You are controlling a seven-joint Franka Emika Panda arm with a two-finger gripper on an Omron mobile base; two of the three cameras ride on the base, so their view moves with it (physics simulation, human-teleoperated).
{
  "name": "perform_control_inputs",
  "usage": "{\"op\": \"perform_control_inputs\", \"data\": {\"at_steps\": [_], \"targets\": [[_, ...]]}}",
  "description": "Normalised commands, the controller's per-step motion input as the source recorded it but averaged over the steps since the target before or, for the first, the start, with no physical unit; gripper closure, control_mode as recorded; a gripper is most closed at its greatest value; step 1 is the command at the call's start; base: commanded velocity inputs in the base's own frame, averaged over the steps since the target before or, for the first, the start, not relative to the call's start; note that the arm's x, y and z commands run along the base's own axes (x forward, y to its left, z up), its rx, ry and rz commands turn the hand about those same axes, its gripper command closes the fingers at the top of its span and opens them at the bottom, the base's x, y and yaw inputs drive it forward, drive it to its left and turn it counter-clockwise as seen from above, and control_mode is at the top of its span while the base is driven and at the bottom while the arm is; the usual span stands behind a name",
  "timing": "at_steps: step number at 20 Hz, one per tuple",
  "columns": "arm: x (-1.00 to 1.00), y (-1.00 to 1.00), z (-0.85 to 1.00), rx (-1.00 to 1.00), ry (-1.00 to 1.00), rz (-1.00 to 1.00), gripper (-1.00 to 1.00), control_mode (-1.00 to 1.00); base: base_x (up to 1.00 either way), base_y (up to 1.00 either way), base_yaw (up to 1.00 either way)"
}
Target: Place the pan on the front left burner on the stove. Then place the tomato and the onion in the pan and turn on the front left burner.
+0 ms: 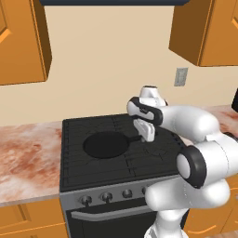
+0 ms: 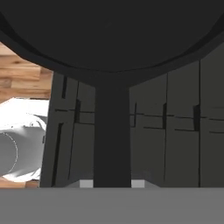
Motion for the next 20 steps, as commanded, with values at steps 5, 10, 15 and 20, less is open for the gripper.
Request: {"op": "perform_control_inputs", "data": {"at_steps": [5, 10, 15, 20], "targets": [[0.07, 0.05, -0.17, 0.0, 0.0, -0.03, 1.0, -1.0, 0.0, 0.0, 0.0], [0.0, 0.12, -0.23, 0.0, 0.0, -0.05, 1.0, -1.0, 0.0, 0.0, 0.0], [0.0, 0.13, -0.23, 0.0, 0.0, -0.05, 1.0, -1.0, 0.0, 0.0, 0.0], [0.0, 0.12, -0.23, 0.0, 0.0, -0.05, 1.0, -1.0, 0.0, 0.0, 0.0]]}}
